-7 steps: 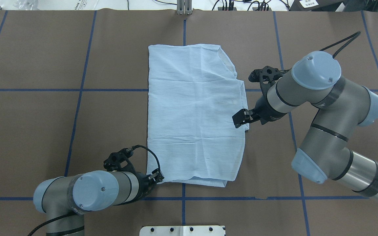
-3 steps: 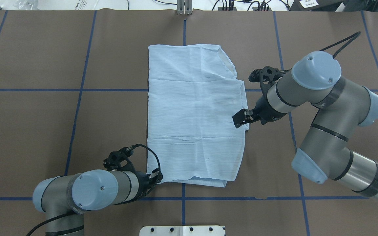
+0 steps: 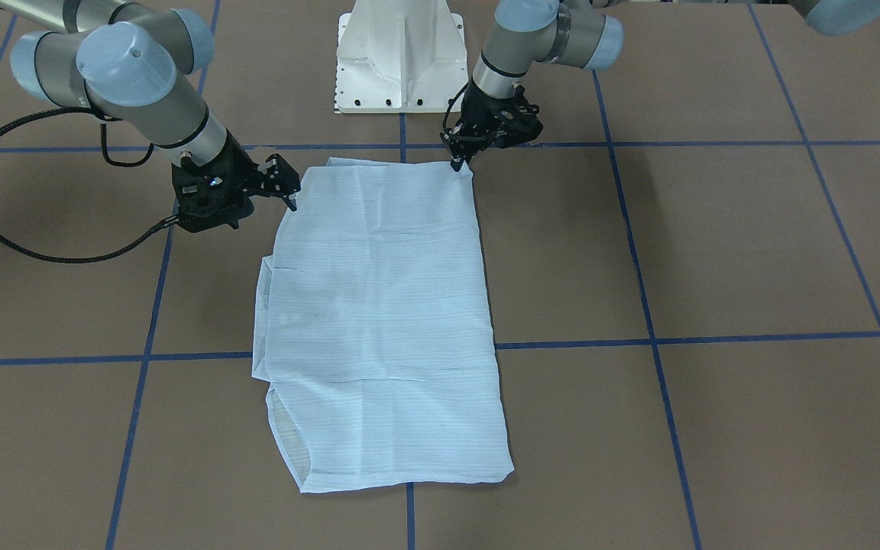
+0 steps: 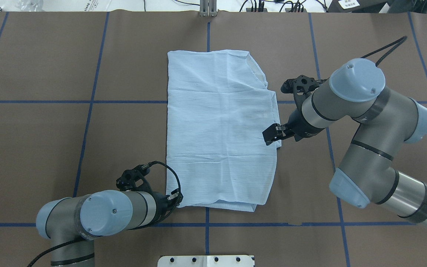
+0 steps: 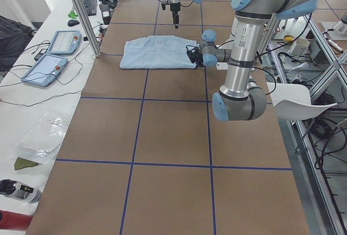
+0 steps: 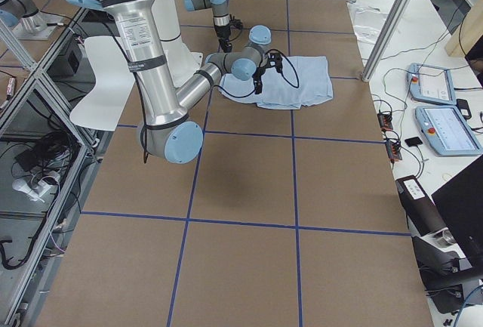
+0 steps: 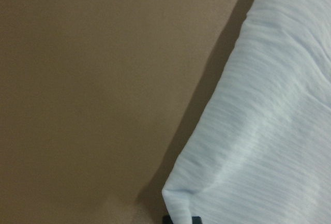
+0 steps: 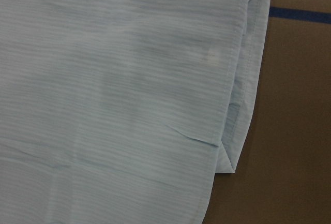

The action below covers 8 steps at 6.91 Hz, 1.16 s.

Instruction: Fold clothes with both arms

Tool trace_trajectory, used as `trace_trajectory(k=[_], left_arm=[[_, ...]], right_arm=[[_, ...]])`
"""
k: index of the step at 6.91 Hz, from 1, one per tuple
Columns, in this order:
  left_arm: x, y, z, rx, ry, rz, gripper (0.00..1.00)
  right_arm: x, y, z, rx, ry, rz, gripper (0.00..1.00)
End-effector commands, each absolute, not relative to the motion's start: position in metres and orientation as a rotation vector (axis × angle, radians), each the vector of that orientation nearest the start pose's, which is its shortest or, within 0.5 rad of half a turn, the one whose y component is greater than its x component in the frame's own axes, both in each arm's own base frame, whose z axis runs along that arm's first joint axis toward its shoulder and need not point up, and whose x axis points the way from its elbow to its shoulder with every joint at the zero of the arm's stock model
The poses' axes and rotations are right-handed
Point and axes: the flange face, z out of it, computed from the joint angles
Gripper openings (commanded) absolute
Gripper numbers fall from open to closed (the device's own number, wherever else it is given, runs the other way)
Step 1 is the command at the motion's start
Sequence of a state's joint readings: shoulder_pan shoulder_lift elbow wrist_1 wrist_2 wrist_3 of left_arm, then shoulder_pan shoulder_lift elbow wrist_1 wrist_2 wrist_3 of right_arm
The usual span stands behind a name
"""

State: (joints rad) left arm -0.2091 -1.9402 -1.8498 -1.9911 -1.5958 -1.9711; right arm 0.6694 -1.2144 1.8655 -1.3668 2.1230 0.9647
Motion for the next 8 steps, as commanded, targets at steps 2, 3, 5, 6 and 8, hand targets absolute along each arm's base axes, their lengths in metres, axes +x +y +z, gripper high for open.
trace_trajectory(k=[2, 3, 5, 6, 8], left_arm=[[0.545, -0.255, 0.263, -0.126, 1.096, -0.541, 0.00], [0.539, -0.254, 0.256, -0.128, 1.103, -0.539, 0.00], [0.538, -0.256, 0.255, -0.137, 1.104, -0.535, 0.00], [0.538, -0.256, 0.255, -0.137, 1.105, -0.535, 0.00], [0.538, -0.256, 0.255, -0.138, 1.105, -0.536, 0.00]], right_arm=[[-0.414, -0.422, 0.296, 0.060, -0.984, -0.095, 1.00], [-0.424, -0.404, 0.286, 0.008, -0.997, -0.014, 1.00], [-0.478, -0.351, 0.274, -0.086, -0.978, 0.186, 1.00], [-0.497, -0.329, 0.275, -0.135, -0.961, 0.271, 1.00], [-0.527, -0.282, 0.279, -0.277, -0.918, 0.470, 1.00]])
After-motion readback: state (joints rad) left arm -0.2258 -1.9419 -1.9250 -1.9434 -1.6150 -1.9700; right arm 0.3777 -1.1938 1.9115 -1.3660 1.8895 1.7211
